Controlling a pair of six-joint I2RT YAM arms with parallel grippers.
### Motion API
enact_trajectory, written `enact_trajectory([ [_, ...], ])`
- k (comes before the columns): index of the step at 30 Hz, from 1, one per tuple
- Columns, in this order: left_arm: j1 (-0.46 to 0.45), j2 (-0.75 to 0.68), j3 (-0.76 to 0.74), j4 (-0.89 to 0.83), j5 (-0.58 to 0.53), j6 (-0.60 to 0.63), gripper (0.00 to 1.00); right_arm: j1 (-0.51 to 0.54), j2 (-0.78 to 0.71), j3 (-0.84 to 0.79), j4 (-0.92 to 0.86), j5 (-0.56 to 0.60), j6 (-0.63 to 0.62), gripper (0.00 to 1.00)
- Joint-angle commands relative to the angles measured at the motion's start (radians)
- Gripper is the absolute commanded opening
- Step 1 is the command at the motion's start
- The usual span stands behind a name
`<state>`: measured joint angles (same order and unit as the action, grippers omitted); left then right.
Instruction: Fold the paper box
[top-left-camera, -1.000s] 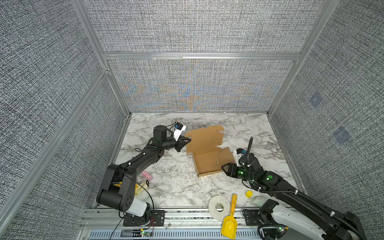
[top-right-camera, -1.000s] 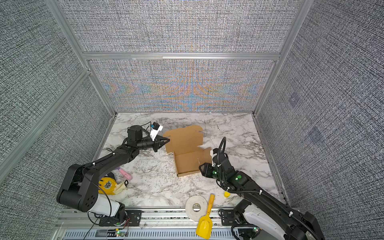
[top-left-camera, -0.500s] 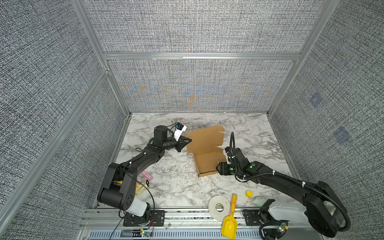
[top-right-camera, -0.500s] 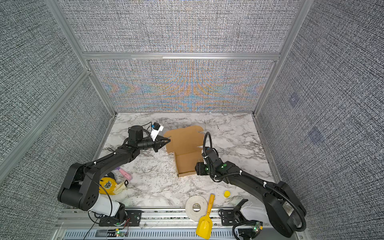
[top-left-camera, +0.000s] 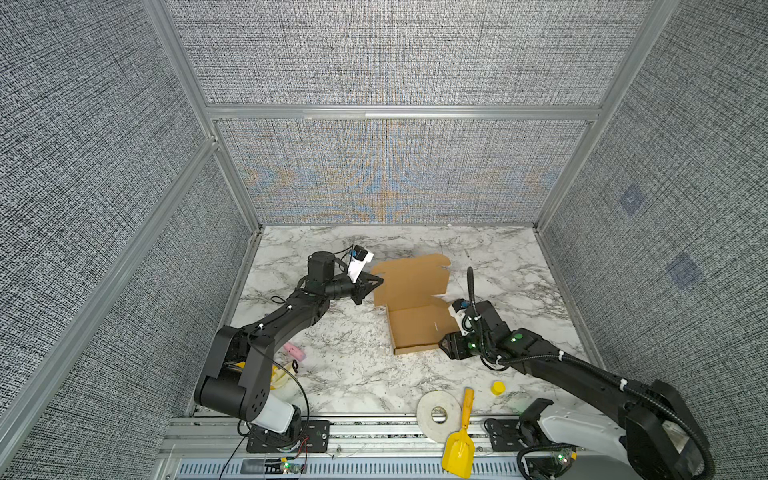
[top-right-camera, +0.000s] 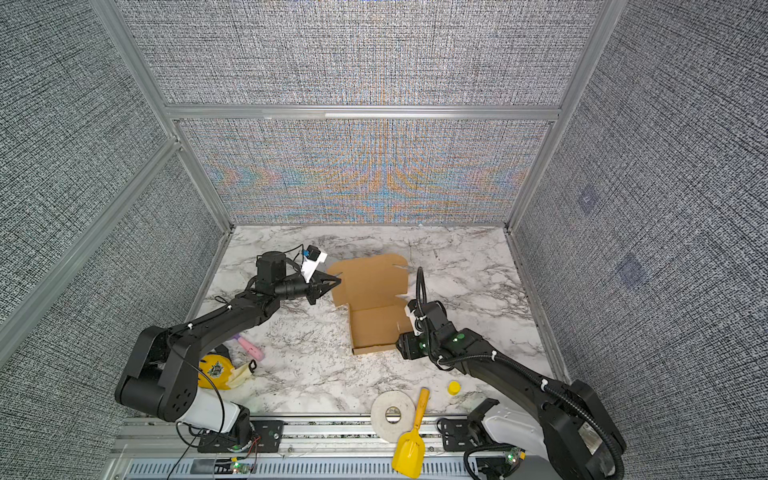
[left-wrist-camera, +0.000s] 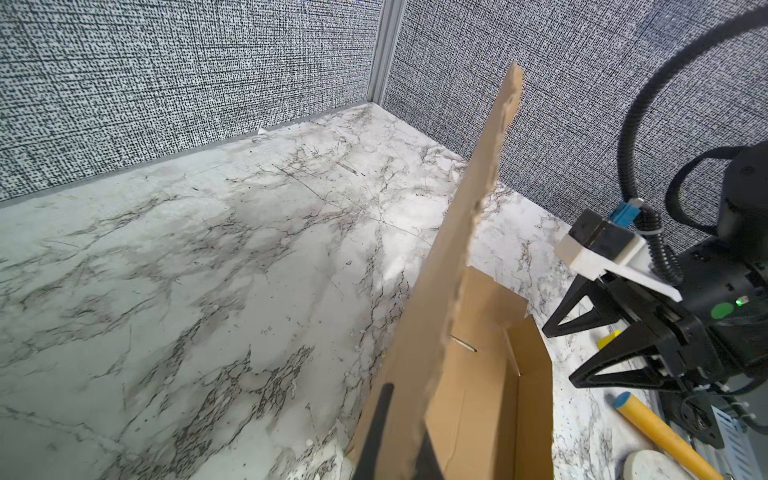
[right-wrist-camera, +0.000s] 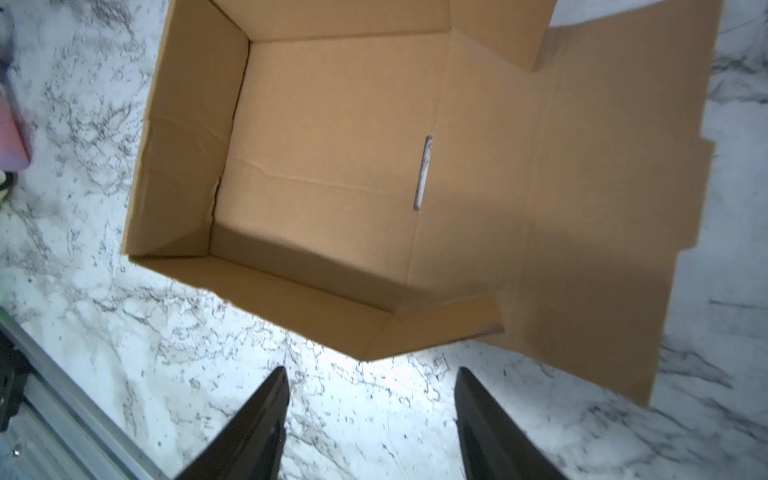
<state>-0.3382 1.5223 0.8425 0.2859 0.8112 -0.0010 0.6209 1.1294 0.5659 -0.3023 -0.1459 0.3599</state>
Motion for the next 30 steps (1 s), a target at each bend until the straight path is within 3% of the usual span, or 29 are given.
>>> enact_trajectory([
  [1,-0.001,0.000,0.001,-0.014,0.001,0.004,0.00,-0.001,0.003,0.018,-0.046,-0.059,-0.069,0.64],
  [8,-0.001,-0.001,0.001,-0.016,-0.001,0.011,0.00,0.000,0.074,0.022,0.005,-0.091,-0.088,0.64],
  [14,-0.006,0.000,-0.003,-0.008,0.003,0.006,0.00,0.000,0.215,0.111,0.037,-0.156,-0.213,0.62],
  [21,-0.008,-0.007,-0.001,-0.014,0.002,0.021,0.00,0.021,0.257,0.147,0.089,-0.177,-0.330,0.60],
  [30,-0.008,-0.012,-0.001,-0.021,0.003,0.023,0.00,0.071,0.366,0.233,0.020,-0.216,-0.378,0.57],
])
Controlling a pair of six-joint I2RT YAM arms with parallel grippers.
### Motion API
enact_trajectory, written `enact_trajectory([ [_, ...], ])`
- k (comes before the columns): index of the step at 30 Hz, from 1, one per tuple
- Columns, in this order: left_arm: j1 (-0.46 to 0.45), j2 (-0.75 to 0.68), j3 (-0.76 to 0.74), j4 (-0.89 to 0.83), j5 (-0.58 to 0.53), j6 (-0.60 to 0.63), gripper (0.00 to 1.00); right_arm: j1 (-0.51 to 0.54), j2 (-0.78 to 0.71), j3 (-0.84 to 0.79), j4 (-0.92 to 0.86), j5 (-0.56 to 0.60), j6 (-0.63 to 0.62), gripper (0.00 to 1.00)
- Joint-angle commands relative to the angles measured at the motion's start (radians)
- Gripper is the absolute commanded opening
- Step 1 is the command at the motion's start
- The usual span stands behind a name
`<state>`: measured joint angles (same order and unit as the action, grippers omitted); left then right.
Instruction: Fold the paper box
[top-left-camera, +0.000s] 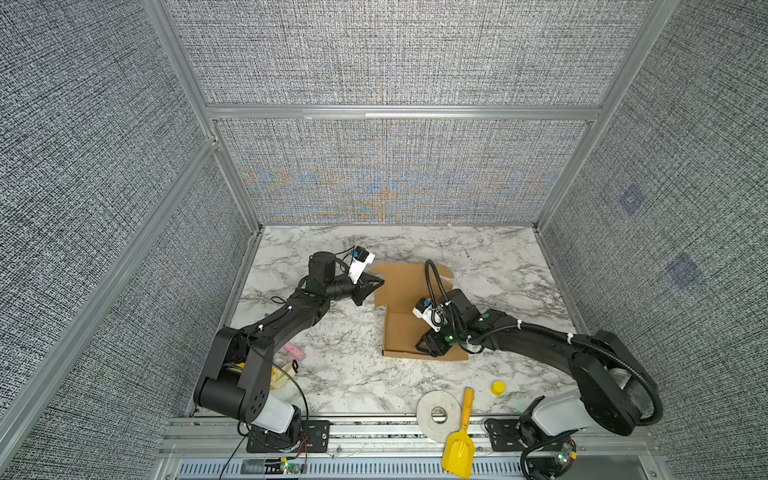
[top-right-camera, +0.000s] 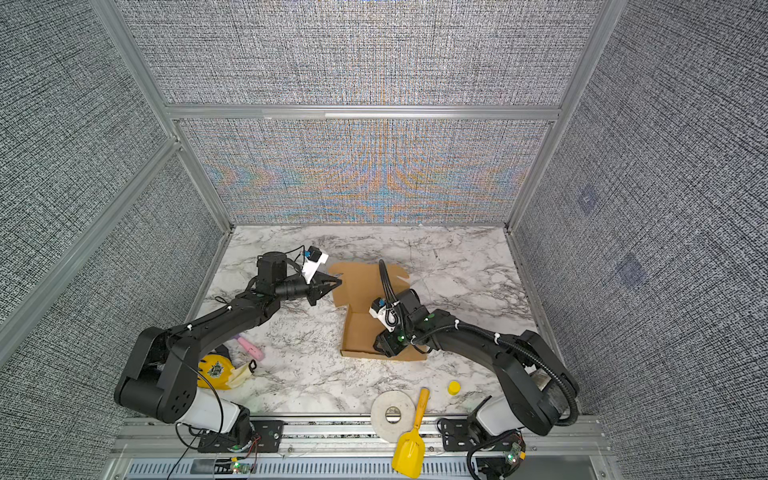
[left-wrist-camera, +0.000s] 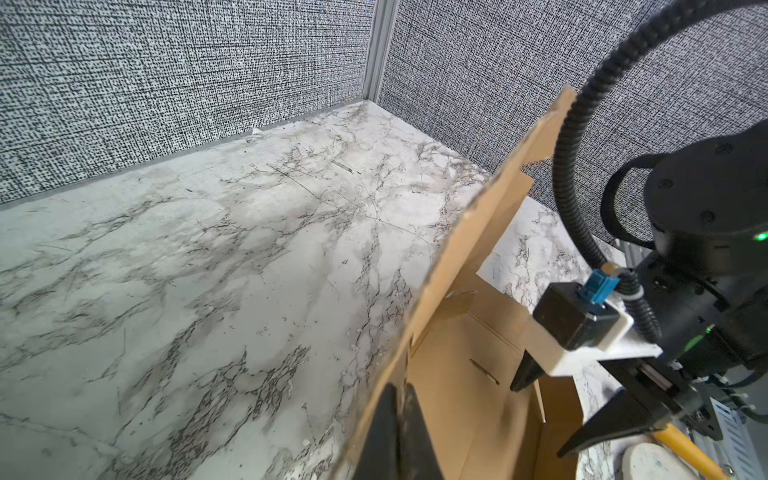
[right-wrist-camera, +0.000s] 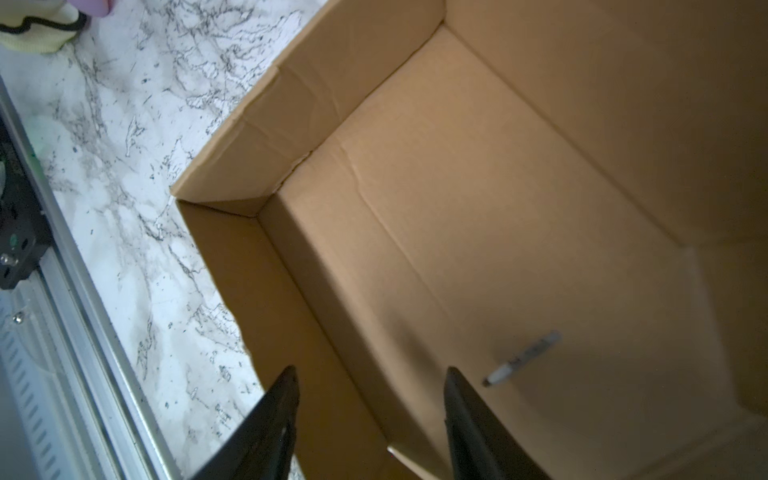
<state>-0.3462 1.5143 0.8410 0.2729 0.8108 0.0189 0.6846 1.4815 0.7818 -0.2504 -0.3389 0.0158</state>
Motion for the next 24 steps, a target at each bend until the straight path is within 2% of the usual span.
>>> enact_trajectory([
  [1,0.000,-0.006,0.007,-0.013,0.005,0.001,0.00,0.013,0.019,0.030,-0.050,-0.019,-0.034,0.57],
  [3,0.000,-0.008,0.006,-0.016,0.006,0.007,0.00,0.022,0.016,0.067,-0.108,0.001,-0.040,0.57],
  [8,0.000,-0.007,0.007,-0.019,0.008,0.011,0.01,0.020,-0.109,0.121,-0.281,0.190,-0.015,0.60],
  [12,0.001,-0.004,0.007,-0.022,0.013,0.033,0.02,-0.035,-0.249,0.022,-0.205,0.226,0.073,0.61],
  [13,0.002,0.000,0.007,-0.025,0.014,0.038,0.05,-0.061,-0.277,-0.008,-0.171,0.238,0.095,0.61],
  [16,0.001,-0.004,0.020,-0.039,0.028,0.024,0.25,-0.155,-0.339,-0.061,-0.105,0.258,0.186,0.61],
  [20,0.002,-0.016,0.007,-0.039,0.051,0.051,0.47,-0.282,-0.393,-0.174,0.039,0.180,0.283,0.60],
  [24,0.001,-0.014,0.004,-0.027,0.070,0.048,0.51,-0.370,-0.385,-0.228,0.103,0.132,0.335,0.58],
])
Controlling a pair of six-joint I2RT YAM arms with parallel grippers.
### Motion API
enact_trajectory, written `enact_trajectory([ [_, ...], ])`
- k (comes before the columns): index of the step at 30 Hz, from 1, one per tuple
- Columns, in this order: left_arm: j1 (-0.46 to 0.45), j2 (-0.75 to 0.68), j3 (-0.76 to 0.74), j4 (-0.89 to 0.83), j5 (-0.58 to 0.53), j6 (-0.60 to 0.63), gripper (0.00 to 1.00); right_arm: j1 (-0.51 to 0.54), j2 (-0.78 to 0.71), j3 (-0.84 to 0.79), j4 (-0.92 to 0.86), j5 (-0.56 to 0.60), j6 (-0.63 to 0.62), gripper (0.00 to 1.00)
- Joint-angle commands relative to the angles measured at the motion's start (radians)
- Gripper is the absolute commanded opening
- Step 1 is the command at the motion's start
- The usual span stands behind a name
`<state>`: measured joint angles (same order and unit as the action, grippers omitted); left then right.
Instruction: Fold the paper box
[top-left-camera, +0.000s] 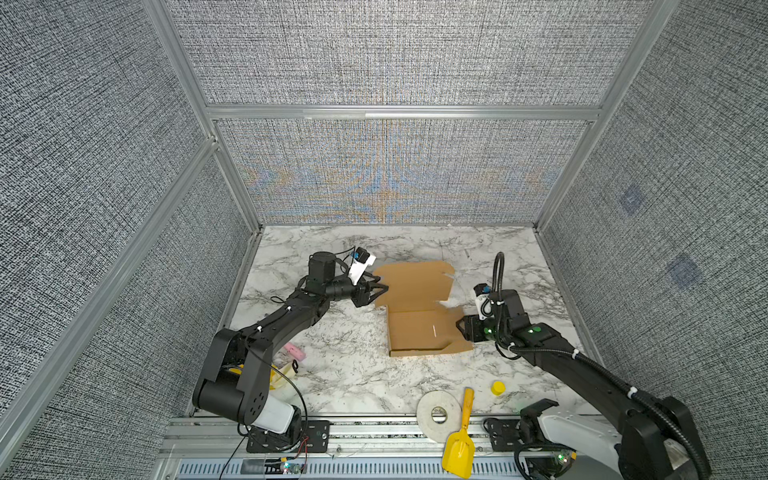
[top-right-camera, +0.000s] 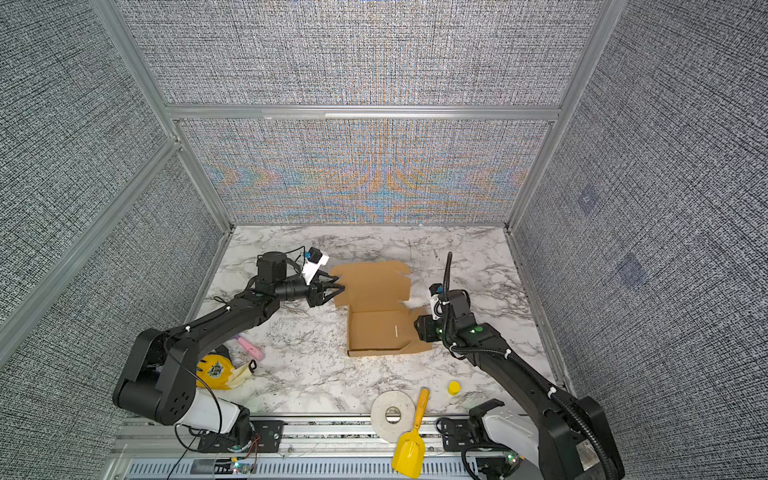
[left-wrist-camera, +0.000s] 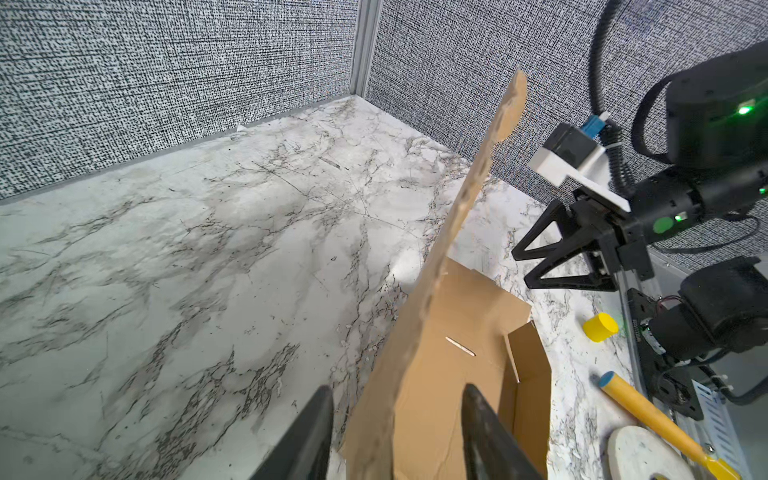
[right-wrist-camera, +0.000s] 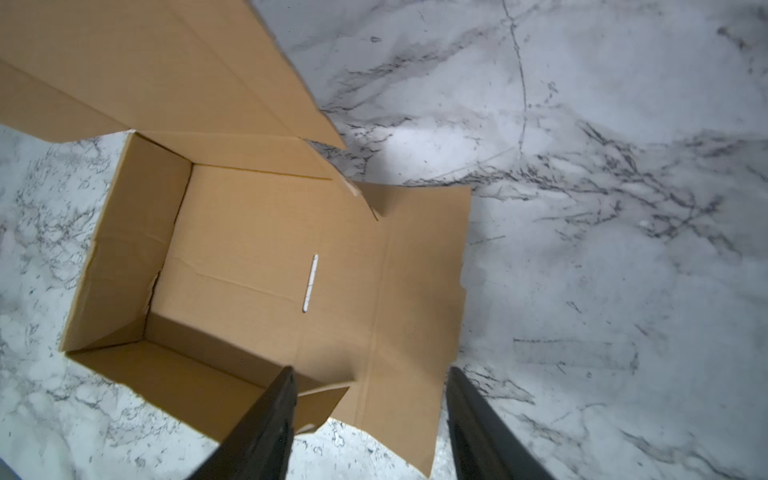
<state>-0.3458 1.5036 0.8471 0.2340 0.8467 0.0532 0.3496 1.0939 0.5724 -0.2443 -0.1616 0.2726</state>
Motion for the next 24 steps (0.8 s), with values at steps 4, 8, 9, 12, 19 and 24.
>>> enact_trajectory([
  [4,0.000,0.010,-0.002,0.028,0.040,0.005,0.51,-0.133,0.028,-0.077,0.148,-0.131,0.149,0.57],
  [8,0.000,0.006,0.004,0.004,0.043,0.025,0.42,-0.174,0.037,-0.123,0.169,-0.195,0.212,0.55],
  [9,-0.001,0.006,-0.001,0.007,0.042,0.032,0.38,-0.175,0.038,-0.140,0.192,-0.200,0.224,0.55],
  [12,0.000,0.016,-0.006,0.022,0.038,0.019,0.30,-0.175,0.068,-0.194,0.295,-0.234,0.278,0.53],
  [19,-0.002,0.023,-0.016,0.044,0.032,0.001,0.16,-0.174,0.153,-0.212,0.442,-0.335,0.319,0.38],
  [24,-0.005,0.024,-0.018,0.055,0.037,-0.007,0.01,-0.175,0.127,-0.198,0.487,-0.403,0.305,0.10],
])
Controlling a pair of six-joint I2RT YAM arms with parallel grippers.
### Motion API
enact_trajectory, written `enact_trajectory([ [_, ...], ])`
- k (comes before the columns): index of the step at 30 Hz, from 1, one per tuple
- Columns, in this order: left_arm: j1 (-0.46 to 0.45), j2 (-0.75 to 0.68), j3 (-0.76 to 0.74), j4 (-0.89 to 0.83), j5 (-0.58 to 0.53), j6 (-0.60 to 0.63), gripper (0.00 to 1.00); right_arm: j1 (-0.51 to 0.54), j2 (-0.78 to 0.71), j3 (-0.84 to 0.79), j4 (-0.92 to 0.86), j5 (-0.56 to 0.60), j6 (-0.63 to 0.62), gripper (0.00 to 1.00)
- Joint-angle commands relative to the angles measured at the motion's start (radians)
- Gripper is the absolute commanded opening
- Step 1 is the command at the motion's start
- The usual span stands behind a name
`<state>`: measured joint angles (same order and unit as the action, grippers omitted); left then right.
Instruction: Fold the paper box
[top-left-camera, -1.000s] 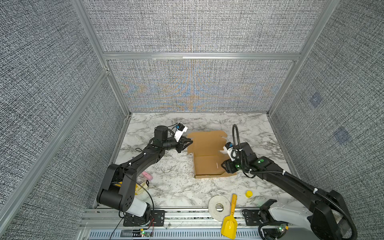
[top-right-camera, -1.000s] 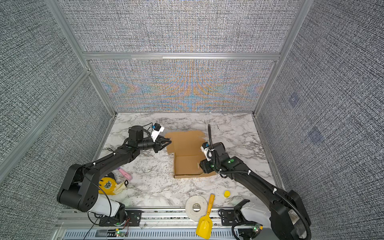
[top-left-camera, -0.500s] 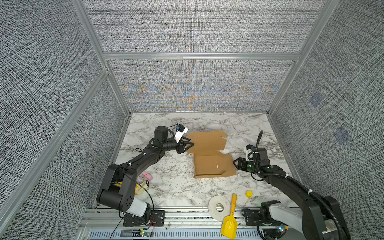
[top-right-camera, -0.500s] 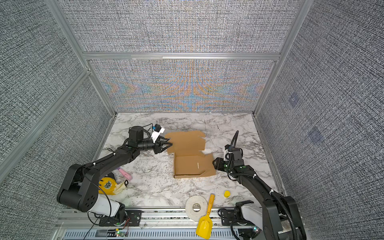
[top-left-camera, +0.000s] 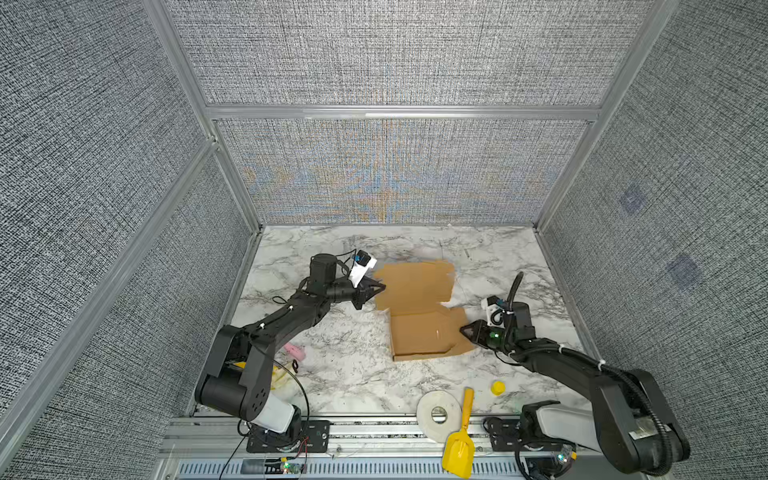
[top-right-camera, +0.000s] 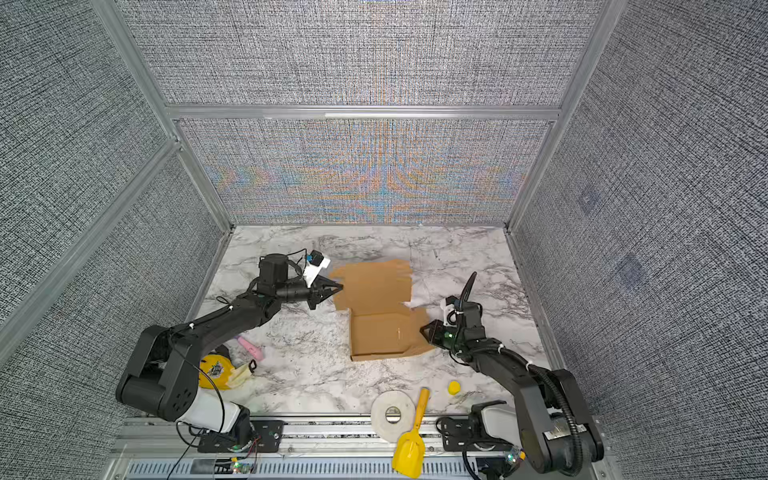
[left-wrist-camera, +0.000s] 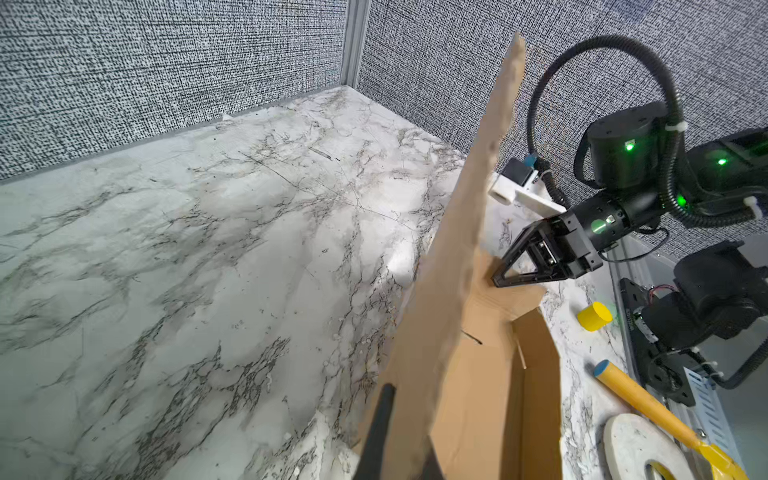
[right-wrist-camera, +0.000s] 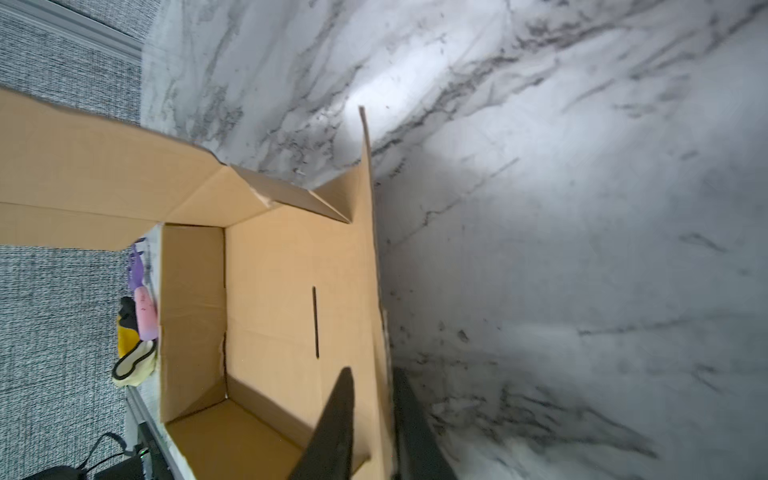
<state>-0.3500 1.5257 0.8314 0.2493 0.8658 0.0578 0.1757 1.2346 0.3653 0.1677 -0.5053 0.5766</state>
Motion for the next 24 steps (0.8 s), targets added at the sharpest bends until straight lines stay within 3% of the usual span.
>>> enact_trajectory([
  [1,-0.001,0.006,-0.006,0.046,0.017,-0.013,0.00,0.000,-0.028,0.015,0.066,-0.066,-0.014,0.06],
  [4,-0.004,0.011,0.004,0.043,0.019,-0.030,0.00,0.006,-0.071,0.027,0.022,-0.066,-0.039,0.01],
  [15,-0.009,0.014,0.017,0.055,0.054,-0.048,0.00,0.147,-0.145,0.092,-0.100,0.049,-0.148,0.01],
  [24,-0.012,0.012,0.002,0.090,0.013,-0.132,0.00,0.256,-0.170,0.141,-0.183,0.263,-0.097,0.07],
])
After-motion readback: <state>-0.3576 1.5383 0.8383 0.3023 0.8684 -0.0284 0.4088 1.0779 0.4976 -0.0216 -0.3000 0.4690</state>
